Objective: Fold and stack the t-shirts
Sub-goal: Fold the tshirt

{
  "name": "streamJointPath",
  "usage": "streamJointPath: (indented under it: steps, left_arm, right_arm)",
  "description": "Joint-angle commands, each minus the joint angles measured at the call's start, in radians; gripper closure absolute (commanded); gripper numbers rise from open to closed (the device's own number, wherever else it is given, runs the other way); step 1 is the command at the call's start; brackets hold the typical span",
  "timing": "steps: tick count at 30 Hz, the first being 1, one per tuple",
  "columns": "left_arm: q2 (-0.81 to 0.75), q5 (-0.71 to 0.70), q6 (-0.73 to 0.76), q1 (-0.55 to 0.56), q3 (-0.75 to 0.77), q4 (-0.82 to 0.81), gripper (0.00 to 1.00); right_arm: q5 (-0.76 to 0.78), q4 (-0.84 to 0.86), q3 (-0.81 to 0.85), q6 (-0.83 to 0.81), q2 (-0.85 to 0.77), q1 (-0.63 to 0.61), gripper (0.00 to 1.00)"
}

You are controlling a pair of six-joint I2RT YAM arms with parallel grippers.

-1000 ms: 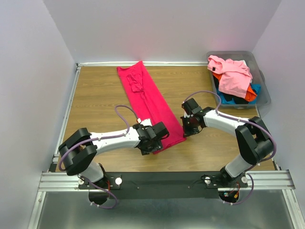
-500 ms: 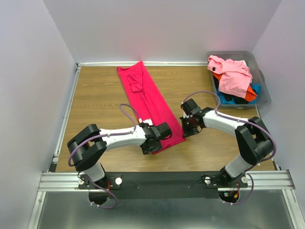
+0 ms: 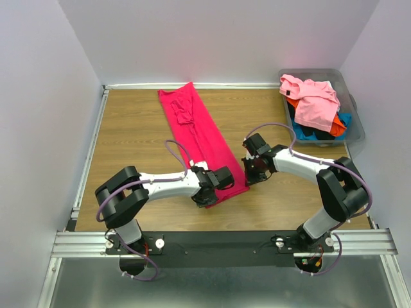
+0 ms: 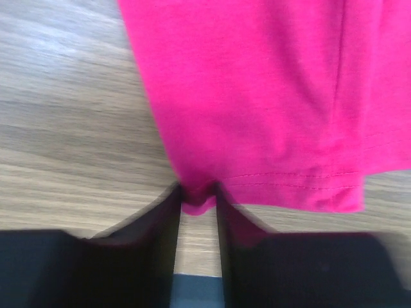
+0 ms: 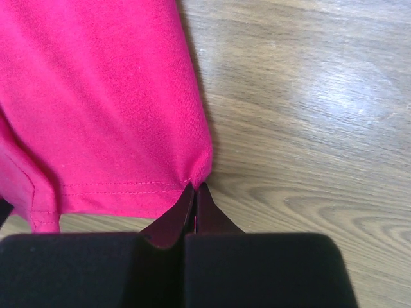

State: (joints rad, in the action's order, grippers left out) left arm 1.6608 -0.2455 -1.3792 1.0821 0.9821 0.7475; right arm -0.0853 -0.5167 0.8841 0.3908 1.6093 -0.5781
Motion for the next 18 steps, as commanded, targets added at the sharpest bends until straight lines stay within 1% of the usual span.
streamJointPath:
  steps: [1, 2, 3, 7, 11, 14, 18]
  left_arm:
    - [0.044, 0.003, 0.0, 0.015, -0.042, 0.01, 0.86]
    - [0.039, 0.005, 0.0, 0.015, -0.048, 0.01, 0.91]
    - [0.03, 0.005, -0.001, 0.015, -0.065, 0.013, 0.99]
    - [-0.021, 0.014, 0.017, 0.013, -0.106, 0.036, 1.0]
    - [-0.058, 0.054, 0.058, 0.021, -0.14, 0.056, 1.0]
    - [-0.104, 0.074, 0.08, 0.035, -0.157, 0.09, 1.0]
    - [-0.167, 0.101, 0.111, 0.039, -0.177, 0.131, 1.0]
  right_arm:
    - [0.007, -0.057, -0.063, -0.017, 0.051, -0.017, 0.99]
    - [-0.002, -0.057, -0.065, -0.013, 0.049, -0.017, 0.99]
    - [-0.011, -0.06, -0.068, -0.004, 0.049, -0.017, 0.99]
    - [-0.048, -0.088, -0.083, 0.019, 0.04, -0.017, 0.99]
    - [-0.036, -0.169, -0.089, 0.029, -0.006, -0.019, 0.99]
    - [-0.057, -0.235, -0.086, 0.037, -0.031, -0.017, 0.99]
    - [-0.057, -0.285, -0.062, 0.04, -0.055, -0.017, 0.99]
